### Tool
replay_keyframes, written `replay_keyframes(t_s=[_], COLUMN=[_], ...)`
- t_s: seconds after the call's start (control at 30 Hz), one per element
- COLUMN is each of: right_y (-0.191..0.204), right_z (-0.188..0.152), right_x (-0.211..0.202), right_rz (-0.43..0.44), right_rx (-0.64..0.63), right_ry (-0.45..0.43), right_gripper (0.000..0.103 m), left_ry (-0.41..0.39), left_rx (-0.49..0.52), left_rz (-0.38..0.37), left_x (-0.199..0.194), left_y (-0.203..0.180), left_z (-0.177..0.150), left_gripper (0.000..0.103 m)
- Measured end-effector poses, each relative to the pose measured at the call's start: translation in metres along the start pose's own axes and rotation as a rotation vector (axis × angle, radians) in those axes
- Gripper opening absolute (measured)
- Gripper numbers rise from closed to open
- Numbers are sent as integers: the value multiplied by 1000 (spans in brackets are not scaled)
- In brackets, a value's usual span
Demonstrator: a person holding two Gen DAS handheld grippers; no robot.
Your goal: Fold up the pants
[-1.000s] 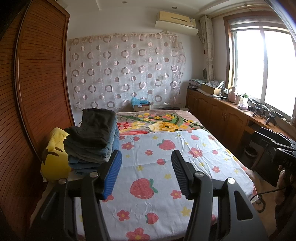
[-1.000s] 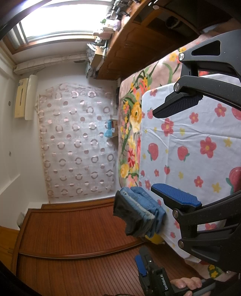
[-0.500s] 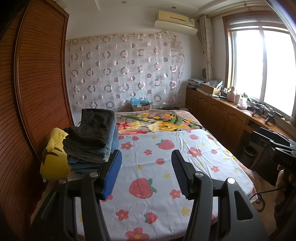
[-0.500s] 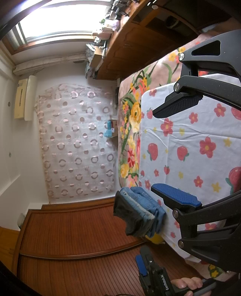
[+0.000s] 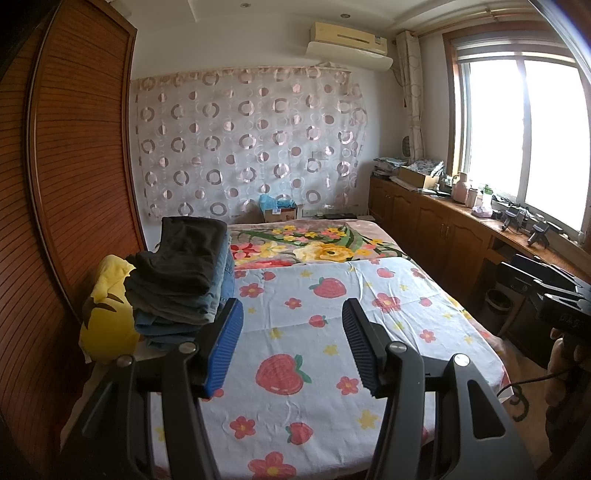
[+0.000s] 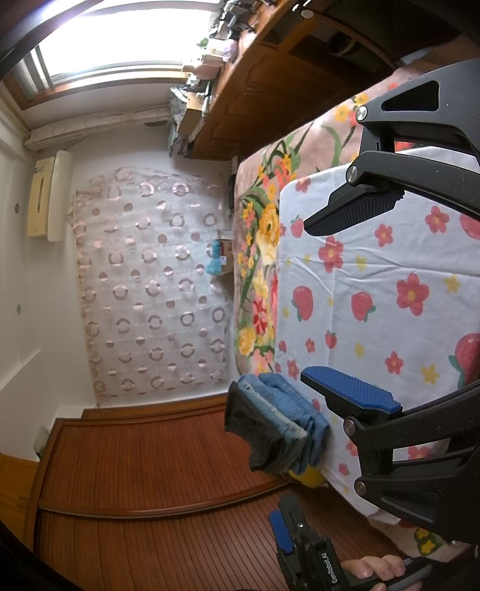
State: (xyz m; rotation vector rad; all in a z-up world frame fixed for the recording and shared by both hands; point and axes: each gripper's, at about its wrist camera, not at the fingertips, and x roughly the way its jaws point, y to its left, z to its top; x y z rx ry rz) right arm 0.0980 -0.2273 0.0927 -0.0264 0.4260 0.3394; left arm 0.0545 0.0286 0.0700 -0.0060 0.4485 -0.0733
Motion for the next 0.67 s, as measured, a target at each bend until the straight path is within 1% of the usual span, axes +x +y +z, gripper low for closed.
replay_keyframes(t_s=[0.67], right_y=[0], right_z=[0], right_x=[-1], right_rz=[1], right_rx=[2], right_ry=[-1], right_gripper=[75], left_ry=[4], left_rx=[-2], left_rz=[1], left_x=[0], left_y=[-1], left_z=[-2], left_gripper=[56])
